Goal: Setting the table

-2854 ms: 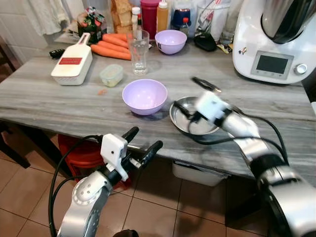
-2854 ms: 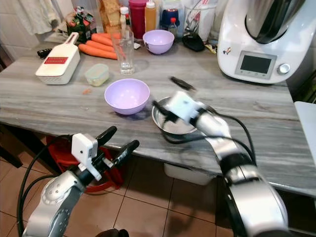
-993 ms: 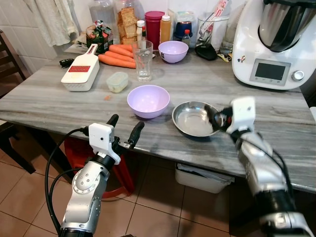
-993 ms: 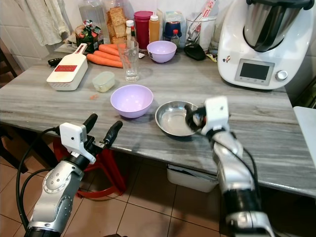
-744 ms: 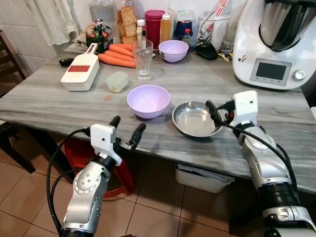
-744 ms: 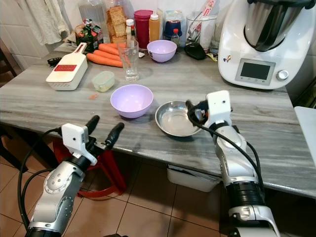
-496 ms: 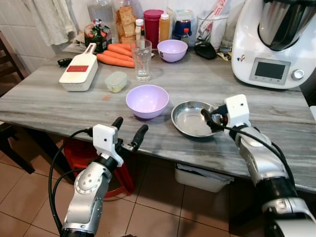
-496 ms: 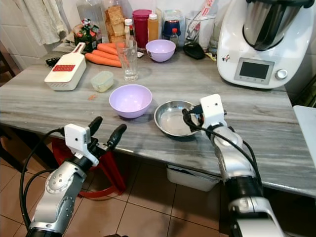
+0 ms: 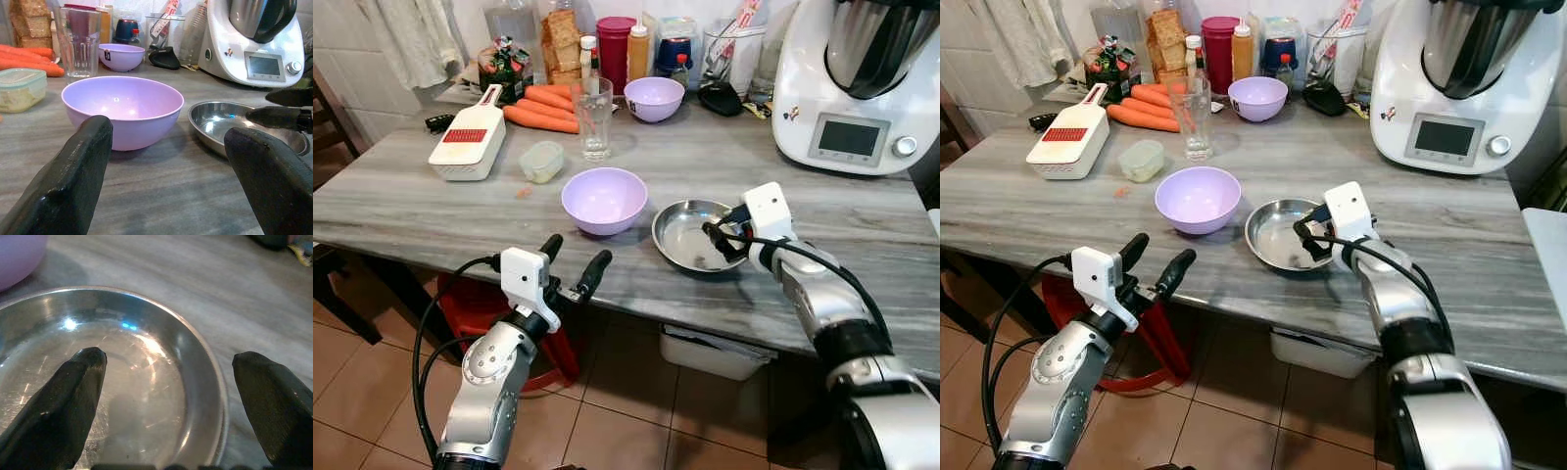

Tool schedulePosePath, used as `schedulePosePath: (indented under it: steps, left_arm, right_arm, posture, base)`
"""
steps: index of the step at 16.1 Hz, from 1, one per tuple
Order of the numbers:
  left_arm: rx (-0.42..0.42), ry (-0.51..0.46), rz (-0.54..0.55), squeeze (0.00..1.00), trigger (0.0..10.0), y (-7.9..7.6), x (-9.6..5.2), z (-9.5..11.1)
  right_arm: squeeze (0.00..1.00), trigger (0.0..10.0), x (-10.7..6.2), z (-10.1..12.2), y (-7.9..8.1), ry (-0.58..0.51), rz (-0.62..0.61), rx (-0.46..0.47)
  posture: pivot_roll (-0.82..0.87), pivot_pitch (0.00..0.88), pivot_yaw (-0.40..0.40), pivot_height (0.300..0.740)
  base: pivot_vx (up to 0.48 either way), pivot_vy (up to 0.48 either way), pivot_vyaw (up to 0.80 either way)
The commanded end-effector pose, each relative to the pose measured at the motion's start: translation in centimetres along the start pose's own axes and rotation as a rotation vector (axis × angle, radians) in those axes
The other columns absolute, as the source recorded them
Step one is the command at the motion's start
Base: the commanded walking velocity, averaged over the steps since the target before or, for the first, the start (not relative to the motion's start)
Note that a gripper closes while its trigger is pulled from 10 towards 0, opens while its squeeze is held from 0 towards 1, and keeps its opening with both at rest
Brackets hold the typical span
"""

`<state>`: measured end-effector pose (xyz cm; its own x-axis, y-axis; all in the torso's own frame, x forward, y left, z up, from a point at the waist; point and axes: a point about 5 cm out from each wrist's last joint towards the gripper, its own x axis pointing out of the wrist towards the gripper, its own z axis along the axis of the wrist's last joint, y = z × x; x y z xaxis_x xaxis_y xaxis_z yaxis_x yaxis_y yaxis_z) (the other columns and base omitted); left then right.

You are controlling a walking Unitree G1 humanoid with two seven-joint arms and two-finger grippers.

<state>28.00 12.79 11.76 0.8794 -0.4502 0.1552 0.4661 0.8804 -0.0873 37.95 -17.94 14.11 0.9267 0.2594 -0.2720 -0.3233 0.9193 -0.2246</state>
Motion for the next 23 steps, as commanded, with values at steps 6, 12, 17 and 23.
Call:
schedulePosePath:
  steps: [6, 12, 17, 23]
  left_arm:
    - [0.0, 0.006, -0.012, 0.0, 10.0, -0.2, -0.2, 0.1]
    - [-0.007, 0.006, -0.011, 0.0, 10.0, -0.4, -0.2, 0.0]
    - [-0.007, 0.008, -0.007, 0.0, 10.0, -0.5, -0.3, 0.0]
    - [-0.005, 0.01, -0.011, 0.0, 10.0, -0.5, -0.3, 0.0]
  right_arm:
    - [0.0, 10.0, 1.0, 0.1, 1.9, 0.044, 0.126, 0.014]
    - [0.0, 10.0, 1.6, 0.3, 3.4, 0.052, 0.202, 0.053]
    - [0.0, 10.0, 1.9, 0.8, 4.2, 0.037, 0.228, 0.083]
    - [0.0, 10.0, 2.4, 1.6, 5.2, 0.014, 0.266, 0.144]
  posture:
    - [-0.02, 0.076, 0.048, 0.74]
    - [-0.02, 0.078, 0.038, 0.74]
    - [-0.02, 0.079, 0.034, 0.74]
    - [-0.01, 0.078, 0.036, 0.74]
  base:
    - [0.0, 0.0, 0.0]
    - [0.0, 0.0, 0.0]
    - [0.0, 0.0, 0.0]
    - [0.0, 0.0, 0.0]
